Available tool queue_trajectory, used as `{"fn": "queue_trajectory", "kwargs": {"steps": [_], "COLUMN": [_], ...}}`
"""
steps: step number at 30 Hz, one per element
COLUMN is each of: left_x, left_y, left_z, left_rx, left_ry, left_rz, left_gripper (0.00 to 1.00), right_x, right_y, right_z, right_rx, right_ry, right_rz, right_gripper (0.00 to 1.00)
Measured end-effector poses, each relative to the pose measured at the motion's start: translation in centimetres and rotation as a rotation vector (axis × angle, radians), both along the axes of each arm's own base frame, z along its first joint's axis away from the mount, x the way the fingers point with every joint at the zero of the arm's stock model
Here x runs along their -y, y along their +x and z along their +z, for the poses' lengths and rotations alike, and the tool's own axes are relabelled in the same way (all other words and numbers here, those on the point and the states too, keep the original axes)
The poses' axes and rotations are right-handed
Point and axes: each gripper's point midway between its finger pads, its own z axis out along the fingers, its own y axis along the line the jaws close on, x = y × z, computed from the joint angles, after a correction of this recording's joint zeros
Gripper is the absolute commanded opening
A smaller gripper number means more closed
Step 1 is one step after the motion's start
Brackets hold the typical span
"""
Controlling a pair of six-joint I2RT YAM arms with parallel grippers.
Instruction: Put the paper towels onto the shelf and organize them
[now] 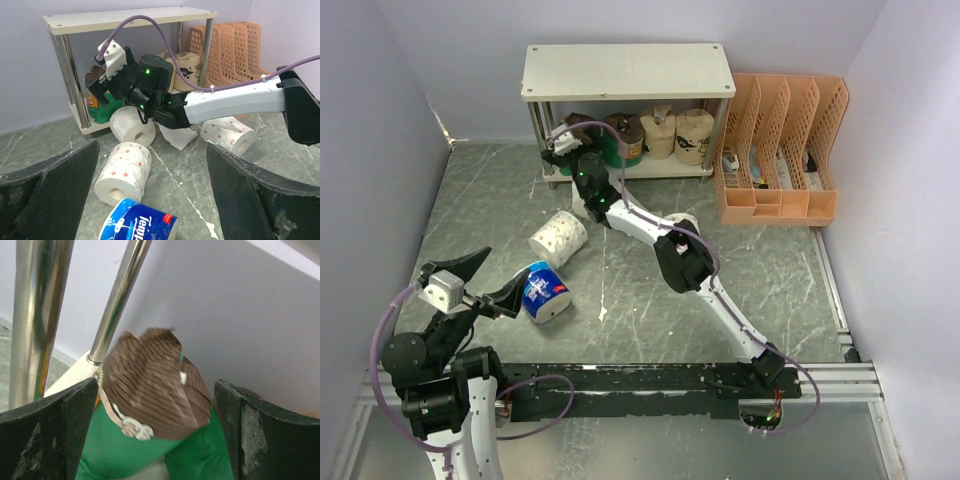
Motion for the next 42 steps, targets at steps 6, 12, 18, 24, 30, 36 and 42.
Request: {"fn": "queue_trajectory", "kwargs": {"steps": [6,12,18,24,30,36,42], "left_x": [0.0,-0.1,-0.1,0.1,0.0,0.0,-0.1], "left_y": [0.0,0.1,0.0,-0.1,0.0,0.0,0.1], "left_z": [0.0,-0.1,0.0,0.0,0.0,-0.1,-0.2], "left_rx": [-0.001,-0.003,-0.003,-0.003,-0.004,-0.006,-0.013], "left_ry": [0.0,-0.002,-0.004,-0.004,-0.006,-0.006,-0.009], "left_rz": [0.001,0.01,0.006,-0.007,-0.004,-0.003,0.004], "left_gripper": [0.99,0.99,0.99,0.99,0.99,0.99,0.99], "right_x": [0.8,4.1,11.9,24.2,26.7,26.6,27.5], "right_y": [-2.1,-14.0,-30.1,-32.7,-34.6,-34.7,-34.5], "right_z": [0.5,7.9,12.8,2.1,-4.9,-8.1,-8.8], "right_rx": [-0.067,-0.062,-0.191,-0.491,-0.672,-0.707,-0.667], "right_ry": [-0.017,0.013,0.366,0.733,0.968,1.076,1.215], "right_rz": [0.034,0.035,0.08,-0.187,-0.398,-0.539,-0.559], "right_gripper": [1.0,1.0,1.0,0.8,0.87,0.87,0.85]}}
